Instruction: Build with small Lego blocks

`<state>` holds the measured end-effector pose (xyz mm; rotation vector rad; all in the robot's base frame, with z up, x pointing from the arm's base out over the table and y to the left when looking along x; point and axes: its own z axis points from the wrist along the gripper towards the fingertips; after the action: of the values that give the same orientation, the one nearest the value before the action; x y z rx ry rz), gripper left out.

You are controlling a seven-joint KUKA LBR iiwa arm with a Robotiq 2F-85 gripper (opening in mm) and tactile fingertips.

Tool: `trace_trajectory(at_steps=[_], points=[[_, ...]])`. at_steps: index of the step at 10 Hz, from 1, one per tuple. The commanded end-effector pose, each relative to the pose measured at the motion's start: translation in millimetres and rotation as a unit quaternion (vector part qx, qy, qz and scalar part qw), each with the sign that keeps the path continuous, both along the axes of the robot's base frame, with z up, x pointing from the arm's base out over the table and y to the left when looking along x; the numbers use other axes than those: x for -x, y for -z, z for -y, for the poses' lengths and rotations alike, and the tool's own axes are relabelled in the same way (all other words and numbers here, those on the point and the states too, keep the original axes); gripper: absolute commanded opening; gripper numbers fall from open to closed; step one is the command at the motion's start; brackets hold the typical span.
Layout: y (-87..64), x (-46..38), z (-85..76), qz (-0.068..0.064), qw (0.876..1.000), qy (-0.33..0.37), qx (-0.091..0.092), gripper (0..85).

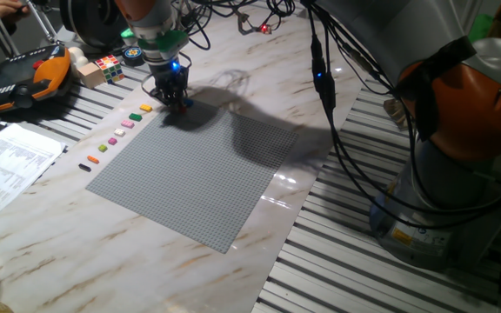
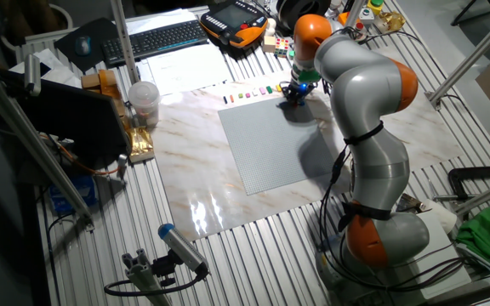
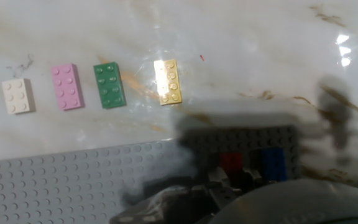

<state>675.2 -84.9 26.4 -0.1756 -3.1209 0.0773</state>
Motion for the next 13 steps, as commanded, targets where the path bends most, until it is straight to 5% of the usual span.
trace_trajectory(at_steps=[1, 4, 8, 9, 11, 13], points=[[-1.3, -1.0, 0.5, 0.002, 1.0, 0.002, 0.001, 22.7], [-1.3, -1.2, 1.1, 0.005, 1.0, 0.006, 0.002, 40.7], [-8.4, -1.0, -0.1, 0.004, 1.0, 0.012, 0.006, 47.0], [-12.7, -1.1, -1.9, 0.001, 1.0, 0.014, 0.003, 44.3], [-24.4, -0.2, -7.3, -0.009, 1.0, 0.015, 0.006, 26.0], [-20.9, -0.1, -6.0, -0.008, 1.0, 0.008, -0.003, 0.7]])
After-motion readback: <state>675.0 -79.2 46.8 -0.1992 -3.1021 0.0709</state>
